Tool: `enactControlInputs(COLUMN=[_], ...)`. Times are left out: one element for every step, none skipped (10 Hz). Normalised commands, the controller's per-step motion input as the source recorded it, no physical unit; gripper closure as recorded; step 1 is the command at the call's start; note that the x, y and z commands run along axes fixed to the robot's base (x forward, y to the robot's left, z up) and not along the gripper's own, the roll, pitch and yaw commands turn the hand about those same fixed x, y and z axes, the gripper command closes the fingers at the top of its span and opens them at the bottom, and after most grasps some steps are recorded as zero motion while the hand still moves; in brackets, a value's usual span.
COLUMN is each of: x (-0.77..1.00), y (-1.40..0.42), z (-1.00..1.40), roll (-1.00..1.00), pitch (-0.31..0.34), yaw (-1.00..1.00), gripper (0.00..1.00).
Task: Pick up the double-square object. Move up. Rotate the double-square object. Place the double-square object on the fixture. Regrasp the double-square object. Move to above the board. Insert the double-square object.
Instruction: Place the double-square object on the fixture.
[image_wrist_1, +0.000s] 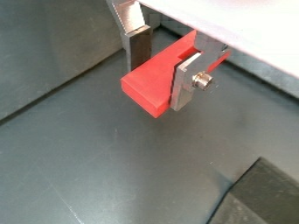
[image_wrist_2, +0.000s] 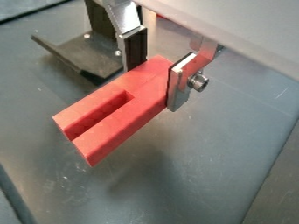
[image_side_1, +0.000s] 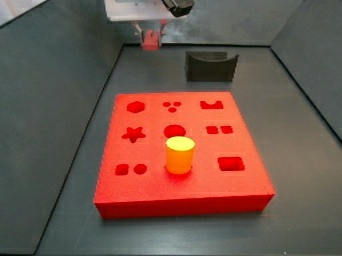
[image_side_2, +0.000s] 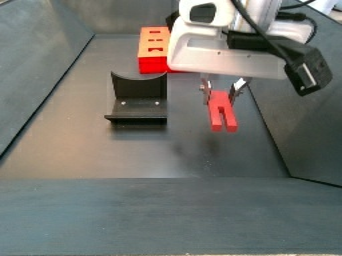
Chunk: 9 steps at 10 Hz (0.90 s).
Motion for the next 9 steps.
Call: enactControlInputs(x=[-0.01, -0.01, -0.01, -0.02, -0.02, -0.02, -0.03, -0.02, -0.02], y=[0.0, -0.01, -0.01, -0.01, -0.01, -0.01, -0.01, -0.01, 0.0], z=[1.0, 1.0, 1.0, 1.0, 1.0, 1.0, 0.99, 0.81, 0.71], roll=[-0.02, -0.05, -0.06, -0.08, -0.1, -0.12, -0.13, -0.14, -0.15], pitch=[-0.003, 0.015, 0.023, 0.025, 0.02, 0.018, 0.015, 0.015, 0.016], yaw=[0.0, 0.01, 0.02, 0.02, 0.02, 0.02, 0.02, 0.01, 0.0], gripper=[1.0, 1.0, 1.0, 1.0, 1.0, 1.0, 1.0, 1.0, 1.0])
